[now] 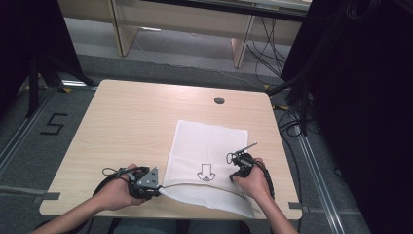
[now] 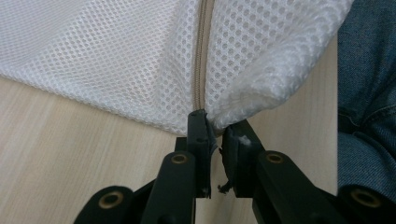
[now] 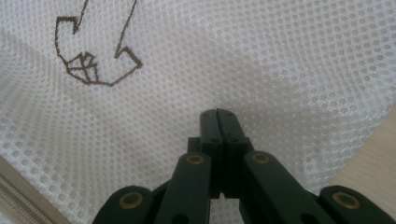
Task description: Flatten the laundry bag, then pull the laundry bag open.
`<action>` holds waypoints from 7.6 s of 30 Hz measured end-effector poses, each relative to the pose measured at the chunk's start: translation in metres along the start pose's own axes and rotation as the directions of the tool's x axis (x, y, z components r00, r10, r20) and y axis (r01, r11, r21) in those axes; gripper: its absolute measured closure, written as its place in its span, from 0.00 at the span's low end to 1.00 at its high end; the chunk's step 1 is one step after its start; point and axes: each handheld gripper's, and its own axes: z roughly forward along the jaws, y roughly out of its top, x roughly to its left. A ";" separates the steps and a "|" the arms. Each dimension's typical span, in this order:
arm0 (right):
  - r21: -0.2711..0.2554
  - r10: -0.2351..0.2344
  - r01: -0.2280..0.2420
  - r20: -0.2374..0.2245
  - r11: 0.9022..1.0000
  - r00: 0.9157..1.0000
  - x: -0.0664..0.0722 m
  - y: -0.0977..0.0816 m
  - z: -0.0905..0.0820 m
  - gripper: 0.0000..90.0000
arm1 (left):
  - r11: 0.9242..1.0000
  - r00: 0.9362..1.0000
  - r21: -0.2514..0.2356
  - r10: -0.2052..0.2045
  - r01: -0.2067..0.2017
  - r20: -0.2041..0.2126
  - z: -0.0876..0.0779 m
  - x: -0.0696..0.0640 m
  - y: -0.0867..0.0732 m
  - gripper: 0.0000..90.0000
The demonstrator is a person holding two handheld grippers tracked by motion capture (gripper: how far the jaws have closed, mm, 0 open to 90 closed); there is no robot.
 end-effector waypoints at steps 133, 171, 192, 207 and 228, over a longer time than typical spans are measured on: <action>0.018 0.100 -0.099 -0.069 0.995 0.993 -0.009 -0.058 -0.030 1.00 | 0.907 0.942 -0.255 -0.334 0.334 0.045 0.019 0.012 0.013 0.47; 0.040 0.121 -0.118 -0.056 0.992 0.991 -0.003 -0.059 -0.020 1.00 | 0.950 0.977 -0.242 -0.171 0.198 0.127 0.047 -0.005 0.080 0.64; 0.046 0.097 -0.094 -0.056 0.994 0.994 -0.001 -0.059 -0.021 1.00 | 0.961 0.981 -0.236 -0.110 0.146 0.160 0.085 -0.021 0.116 0.67; 0.074 0.102 -0.098 -0.054 0.992 0.993 -0.002 -0.060 -0.022 1.00 | 0.965 0.981 -0.230 -0.086 0.124 0.171 0.106 -0.023 0.137 0.72; 0.030 0.103 -0.101 -0.064 0.994 0.993 -0.004 -0.060 -0.020 1.00 | 0.978 0.980 -0.188 -0.054 0.091 0.191 0.143 -0.030 0.149 0.76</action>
